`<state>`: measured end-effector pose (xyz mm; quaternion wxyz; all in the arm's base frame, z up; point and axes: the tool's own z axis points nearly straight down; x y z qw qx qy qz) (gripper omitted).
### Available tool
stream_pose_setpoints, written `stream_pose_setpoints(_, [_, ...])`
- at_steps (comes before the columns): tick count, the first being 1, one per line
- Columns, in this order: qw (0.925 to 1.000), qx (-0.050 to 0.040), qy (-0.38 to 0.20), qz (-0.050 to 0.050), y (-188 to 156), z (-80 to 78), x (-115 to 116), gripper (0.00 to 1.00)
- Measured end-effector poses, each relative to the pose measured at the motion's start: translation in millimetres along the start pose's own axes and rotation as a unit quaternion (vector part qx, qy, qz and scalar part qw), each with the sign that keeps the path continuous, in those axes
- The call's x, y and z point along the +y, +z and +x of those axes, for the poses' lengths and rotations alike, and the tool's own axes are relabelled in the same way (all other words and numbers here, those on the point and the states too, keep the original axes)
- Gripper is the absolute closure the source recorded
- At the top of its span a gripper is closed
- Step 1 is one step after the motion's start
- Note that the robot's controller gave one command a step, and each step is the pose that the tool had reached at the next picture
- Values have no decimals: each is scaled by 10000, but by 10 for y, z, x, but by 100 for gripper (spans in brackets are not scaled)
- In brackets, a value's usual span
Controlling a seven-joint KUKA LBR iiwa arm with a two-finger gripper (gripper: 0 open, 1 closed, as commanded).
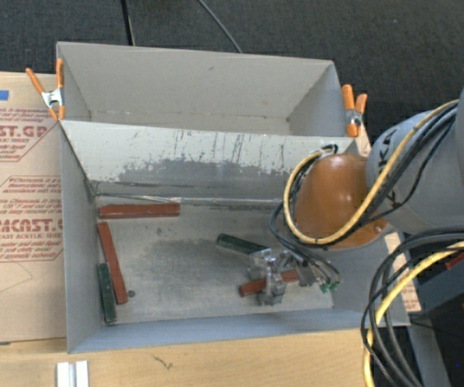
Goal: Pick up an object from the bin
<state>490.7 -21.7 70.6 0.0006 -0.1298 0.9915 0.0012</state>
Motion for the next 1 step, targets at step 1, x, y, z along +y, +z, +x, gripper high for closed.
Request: stream_pose_setpoints(1, [9995,-38,-297,22,-1882,42,236,100])
